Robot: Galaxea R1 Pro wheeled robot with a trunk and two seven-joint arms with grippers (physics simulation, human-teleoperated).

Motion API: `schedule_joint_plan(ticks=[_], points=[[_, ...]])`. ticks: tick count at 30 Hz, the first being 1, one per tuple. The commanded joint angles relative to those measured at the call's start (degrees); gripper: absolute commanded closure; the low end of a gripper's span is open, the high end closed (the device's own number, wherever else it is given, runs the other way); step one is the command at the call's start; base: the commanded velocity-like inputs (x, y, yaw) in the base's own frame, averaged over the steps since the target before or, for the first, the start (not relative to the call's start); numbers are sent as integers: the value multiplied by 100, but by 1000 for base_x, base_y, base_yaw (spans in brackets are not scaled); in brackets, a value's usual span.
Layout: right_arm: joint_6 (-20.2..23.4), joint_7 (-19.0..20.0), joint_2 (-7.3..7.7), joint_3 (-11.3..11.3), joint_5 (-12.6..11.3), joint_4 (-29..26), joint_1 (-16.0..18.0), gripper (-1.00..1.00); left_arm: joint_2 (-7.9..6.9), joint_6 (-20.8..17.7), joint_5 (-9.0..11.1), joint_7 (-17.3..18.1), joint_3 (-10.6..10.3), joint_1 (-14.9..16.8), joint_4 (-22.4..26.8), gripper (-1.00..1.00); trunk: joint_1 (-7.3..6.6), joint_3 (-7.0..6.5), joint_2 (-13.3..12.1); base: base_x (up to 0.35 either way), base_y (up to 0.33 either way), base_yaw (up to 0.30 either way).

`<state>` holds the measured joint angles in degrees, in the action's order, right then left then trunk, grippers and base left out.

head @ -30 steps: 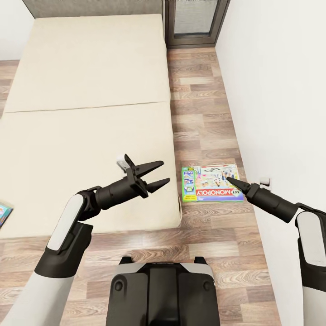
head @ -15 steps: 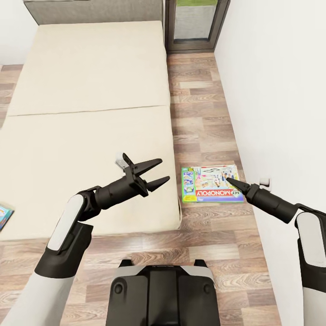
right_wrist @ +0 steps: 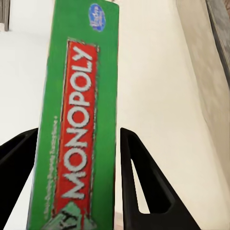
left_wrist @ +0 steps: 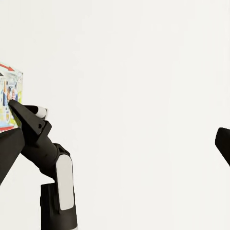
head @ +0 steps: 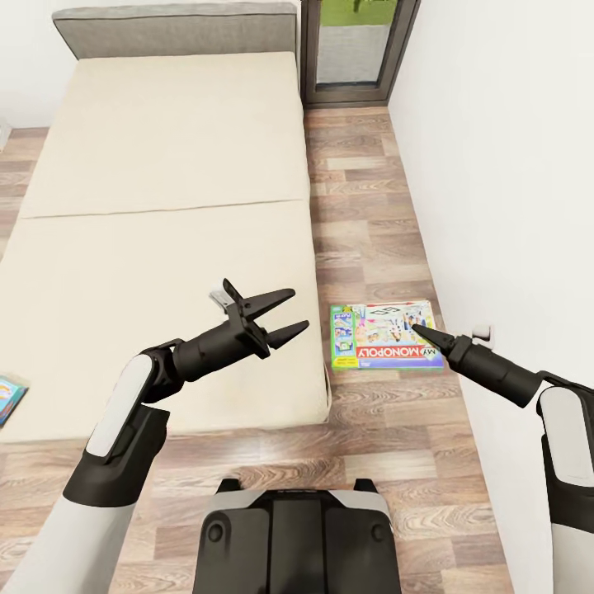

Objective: Put all the toys in the child's room - the three board games (two on the bed and one on the table), the two jigsaw puzzles on the table, and the tennis ball on the table - inside the toy box on the table in the child's room.

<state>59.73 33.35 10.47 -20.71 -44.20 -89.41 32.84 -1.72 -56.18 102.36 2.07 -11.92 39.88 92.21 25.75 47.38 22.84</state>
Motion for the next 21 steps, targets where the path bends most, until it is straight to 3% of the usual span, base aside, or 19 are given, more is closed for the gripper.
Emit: schedule_joint_plan(ticks=[1, 21], points=[[27, 44, -1, -7, 35, 0, 4, 100, -4, -5, -15, 22, -4, 3, -1, -100, 4, -4, 8, 0, 0, 0], [25, 41, -1, -4, 35, 2, 4, 100, -1, 10, -22, 6, -19, 3, -1, -100, 4, -190, 8, 0, 0, 0]])
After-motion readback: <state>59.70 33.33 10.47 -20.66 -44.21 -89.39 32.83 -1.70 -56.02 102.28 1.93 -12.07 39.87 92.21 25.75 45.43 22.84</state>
